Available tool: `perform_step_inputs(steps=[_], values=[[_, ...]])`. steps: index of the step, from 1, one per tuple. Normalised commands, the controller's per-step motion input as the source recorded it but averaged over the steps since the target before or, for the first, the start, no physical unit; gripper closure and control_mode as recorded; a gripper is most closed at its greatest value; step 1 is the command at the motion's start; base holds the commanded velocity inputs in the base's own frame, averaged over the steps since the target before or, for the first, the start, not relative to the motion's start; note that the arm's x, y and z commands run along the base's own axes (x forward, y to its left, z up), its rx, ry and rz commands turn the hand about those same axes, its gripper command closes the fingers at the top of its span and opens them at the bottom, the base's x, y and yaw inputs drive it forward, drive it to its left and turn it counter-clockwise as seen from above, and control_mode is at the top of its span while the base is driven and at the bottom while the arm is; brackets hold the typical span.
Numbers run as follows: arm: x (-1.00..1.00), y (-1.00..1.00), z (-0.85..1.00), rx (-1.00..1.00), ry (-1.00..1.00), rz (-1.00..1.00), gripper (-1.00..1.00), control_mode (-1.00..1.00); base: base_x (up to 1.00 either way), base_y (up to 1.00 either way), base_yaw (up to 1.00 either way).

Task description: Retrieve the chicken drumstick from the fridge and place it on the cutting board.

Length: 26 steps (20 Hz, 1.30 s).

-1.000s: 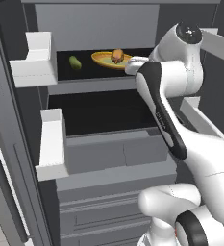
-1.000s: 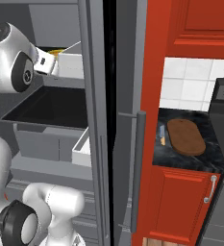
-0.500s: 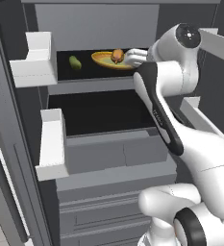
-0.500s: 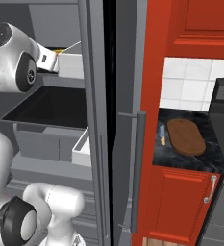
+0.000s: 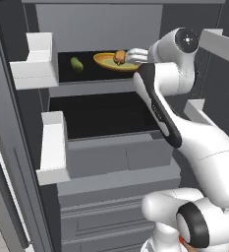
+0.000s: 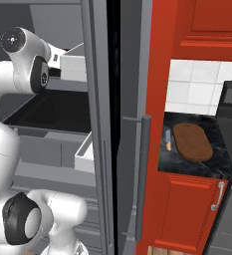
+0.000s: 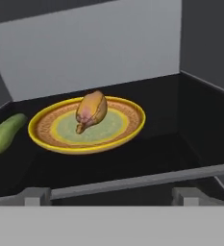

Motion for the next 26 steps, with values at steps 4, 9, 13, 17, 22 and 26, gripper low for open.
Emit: perform_step_inputs(steps=[4, 9, 13, 17, 22, 26], values=[[0.36, 0.0, 0.22, -0.07, 0.14, 0.0, -1.0, -1.0, 0.0, 0.0, 0.0], [0.46, 0.06, 0.0, -0.05, 0.14, 0.0, -1.0, -1.0, 0.0, 0.0, 0.0], [0.48, 0.04, -0.05, 0.0, 0.02, 0.0, -1.0, -1.0, 0.0, 0.0, 0.0], [0.32, 0.0, -0.24, 0.0, -0.09, 0.0, -1.0, -1.0, 0.0, 0.0, 0.0], [0.29, 0.03, -0.14, 0.0, -0.04, 0.0, -1.0, -1.0, 0.0, 0.0, 0.0], [0.35, 0.19, 0.0, 0.0, 0.01, 0.0, -1.0, -1.0, 0.0, 0.0, 0.0]])
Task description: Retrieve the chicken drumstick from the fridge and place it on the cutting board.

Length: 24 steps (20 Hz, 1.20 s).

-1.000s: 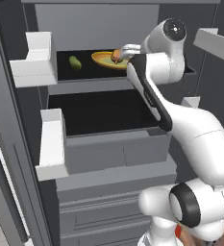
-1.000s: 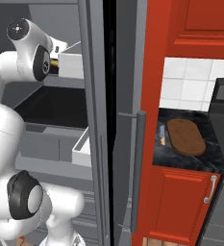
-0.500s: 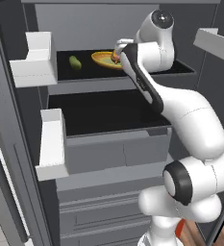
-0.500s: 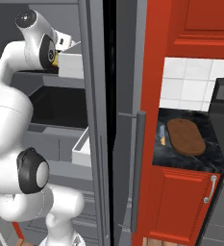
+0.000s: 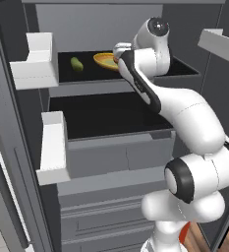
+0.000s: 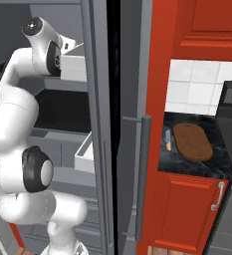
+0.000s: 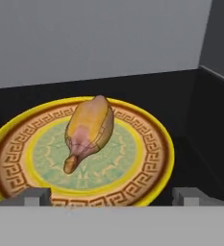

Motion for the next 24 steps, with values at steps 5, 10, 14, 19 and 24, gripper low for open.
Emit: perform_step_inputs(steps=[5, 10, 14, 19, 24], values=[[0.32, 0.19, 0.0, -0.02, 0.05, 0.0, -1.0, -1.0, 0.0, 0.0, 0.0], [0.44, 0.19, 0.0, -0.01, 0.06, 0.0, -1.0, -1.0, 0.0, 0.0, 0.0], [0.57, 0.04, 0.0, -0.01, 0.06, 0.0, -1.0, -1.0, 0.0, 0.0, 0.0], [0.41, 0.0, 0.0, -0.02, 0.07, 0.0, -1.0, -1.0, 0.0, 0.0, 0.0], [0.2, 0.01, 0.0, -0.01, 0.05, 0.0, -1.0, -1.0, 0.0, 0.0, 0.0]])
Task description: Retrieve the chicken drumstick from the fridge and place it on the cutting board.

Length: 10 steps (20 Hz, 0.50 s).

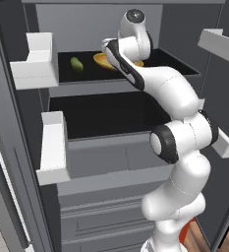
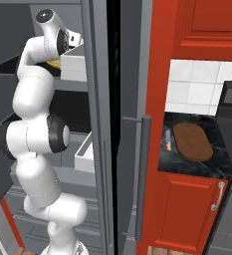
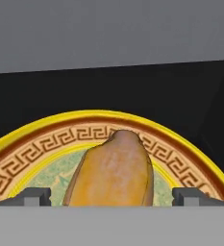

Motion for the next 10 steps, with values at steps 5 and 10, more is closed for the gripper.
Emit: perform_step_inputs(steps=[5, 10], values=[[0.12, 0.0, -0.1, 0.0, 0.03, 0.0, -1.0, -1.0, 0.0, 0.0, 0.0], [0.04, 0.0, -0.38, 0.0, 0.05, 0.0, -1.0, -1.0, 0.0, 0.0, 0.0]])
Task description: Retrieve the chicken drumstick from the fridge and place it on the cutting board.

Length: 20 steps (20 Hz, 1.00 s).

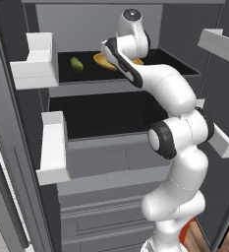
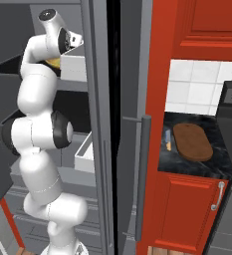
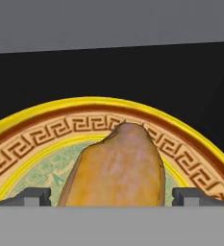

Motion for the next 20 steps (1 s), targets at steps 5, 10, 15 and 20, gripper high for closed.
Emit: perform_step_inputs(steps=[5, 10, 15, 20], values=[[0.0, 0.0, -0.15, 0.0, 0.02, 0.0, -1.0, -1.0, 0.0, 0.0, 0.0], [0.0, 0.0, -0.05, 0.0, 0.0, 0.0, 1.0, -1.0, 0.0, 0.0, 0.0], [0.0, 0.0, -0.08, 0.0, 0.0, 0.0, 1.0, -1.0, 0.0, 0.0, 0.0], [0.0, 0.0, 0.0, 0.0, -0.06, 0.0, 1.0, -1.0, 0.0, 0.0, 0.0]])
